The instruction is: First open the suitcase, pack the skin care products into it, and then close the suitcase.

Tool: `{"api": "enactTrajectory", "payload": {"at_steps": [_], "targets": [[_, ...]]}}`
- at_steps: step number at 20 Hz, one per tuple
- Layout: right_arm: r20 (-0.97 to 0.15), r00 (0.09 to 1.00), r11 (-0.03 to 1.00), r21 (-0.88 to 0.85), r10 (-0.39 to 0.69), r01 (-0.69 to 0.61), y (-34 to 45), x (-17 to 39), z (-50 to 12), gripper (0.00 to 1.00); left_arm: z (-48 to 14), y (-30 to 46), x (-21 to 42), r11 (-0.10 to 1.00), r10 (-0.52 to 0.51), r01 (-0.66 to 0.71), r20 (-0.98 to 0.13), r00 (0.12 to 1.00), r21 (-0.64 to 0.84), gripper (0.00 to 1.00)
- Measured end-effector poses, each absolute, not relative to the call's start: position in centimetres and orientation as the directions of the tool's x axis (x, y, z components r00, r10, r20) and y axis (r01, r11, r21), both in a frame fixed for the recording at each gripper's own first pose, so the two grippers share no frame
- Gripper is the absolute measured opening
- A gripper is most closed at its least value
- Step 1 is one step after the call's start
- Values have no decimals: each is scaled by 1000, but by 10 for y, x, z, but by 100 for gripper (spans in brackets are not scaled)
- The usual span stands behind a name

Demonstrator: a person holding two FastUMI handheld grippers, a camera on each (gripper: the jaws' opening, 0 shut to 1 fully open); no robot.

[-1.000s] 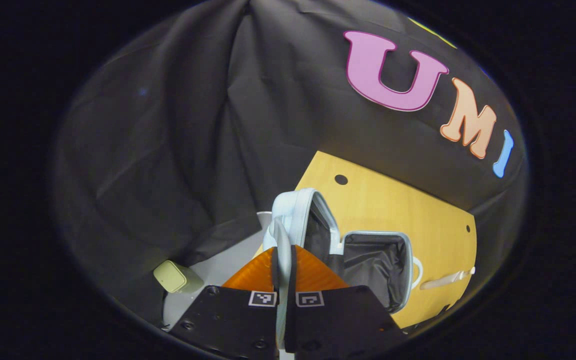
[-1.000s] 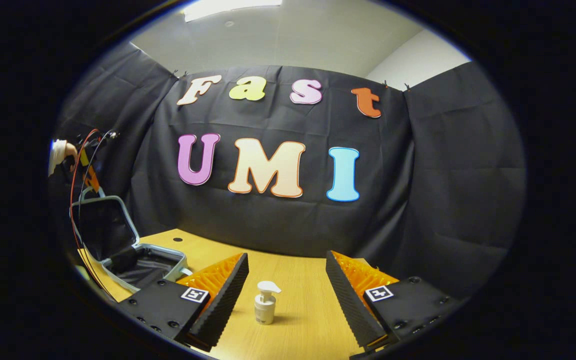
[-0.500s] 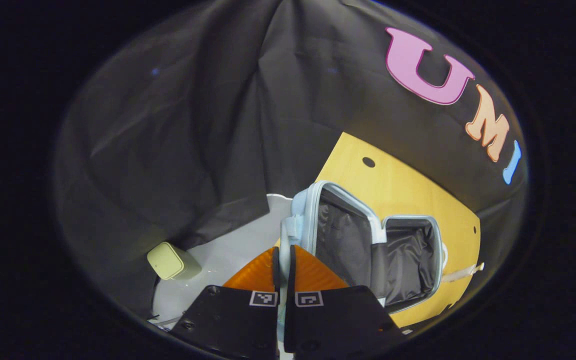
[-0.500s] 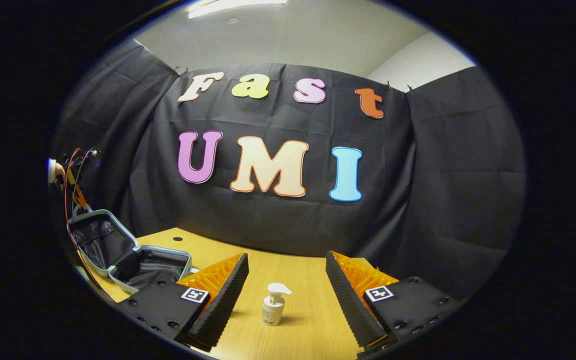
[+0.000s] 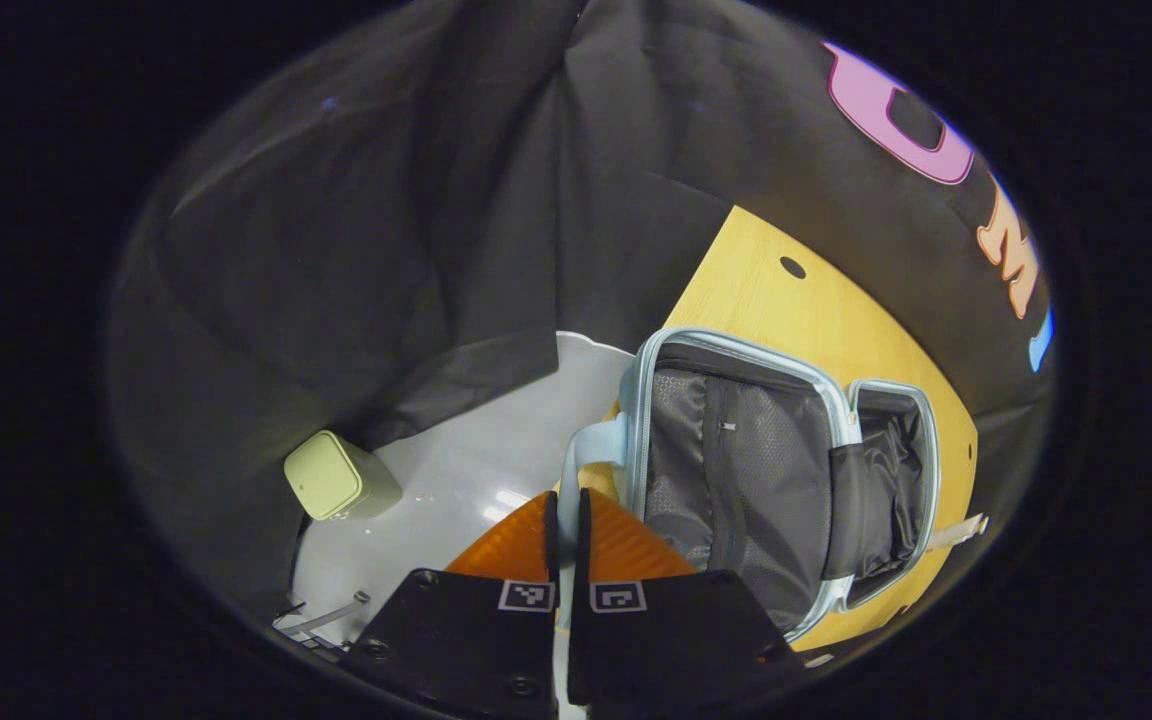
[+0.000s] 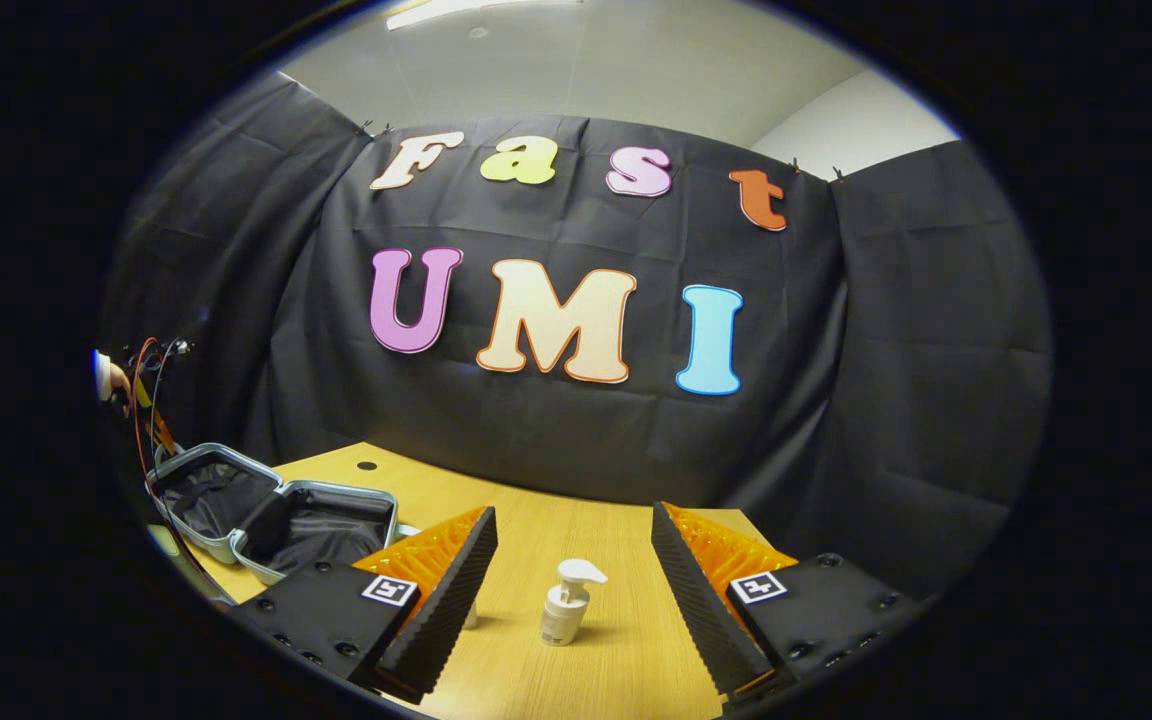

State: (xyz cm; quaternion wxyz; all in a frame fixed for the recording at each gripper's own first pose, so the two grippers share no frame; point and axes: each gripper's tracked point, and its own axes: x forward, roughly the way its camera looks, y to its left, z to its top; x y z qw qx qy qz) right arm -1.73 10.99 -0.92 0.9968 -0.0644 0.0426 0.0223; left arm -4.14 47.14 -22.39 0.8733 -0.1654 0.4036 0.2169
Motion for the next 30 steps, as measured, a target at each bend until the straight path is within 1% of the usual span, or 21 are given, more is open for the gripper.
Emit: {"api": "enactTrajectory", "payload": {"at_steps": [5,7,8,9,12,14,16,17,20,22,23,26,28,30], "targets": [[-110,993,989,-135,50,-65,115,-16,-18,98,-246,481,-40,843,259,-528,-780,570,-105,0],[-116,992,988,-138,52,-68,116,-15,-20,98,-247,487,-44,841,288,-535,-775,563,-76,6],[-120,991,988,-135,53,-69,115,-13,-22,97,-247,481,-49,845,276,-528,-776,567,-85,4],[-124,991,989,-128,55,-71,115,-12,-24,97,-241,478,-41,850,274,-520,-773,573,-84,12],[-136,989,990,-112,66,-82,114,-7,-30,98,-213,472,-36,853,327,-519,-721,611,-53,63],[-144,987,989,-113,76,-93,113,-3,-35,98,-181,460,-30,868,368,-496,-650,664,-16,98],[-154,984,990,-101,87,-104,110,0,-39,99,-148,437,-21,889,383,-458,-572,726,13,96],[-158,983,990,-92,92,-108,108,2,-41,99,-135,416,-17,905,361,-424,-548,754,12,96],[-177,978,989,-75,111,-125,101,7,-50,99,-97,321,-4,958,236,-285,-494,837,-26,96],[-192,974,990,-58,118,-132,94,8,-60,99,-86,261,0,981,150,-190,-458,876,-42,96],[-203,971,990,-44,125,-137,91,9,-67,98,-81,228,3,989,98,-138,-443,891,-60,96],[-247,958,988,-15,148,-156,85,12,-92,98,-87,127,13,992,-70,19,-430,900,-123,96],[-273,947,984,-1,168,-175,82,14,-106,98,-101,65,16,975,-186,112,-431,883,-192,96],[-289,939,981,8,188,-194,80,19,-121,98,-118,11,21,956,-271,190,-424,864,-224,96]]}}
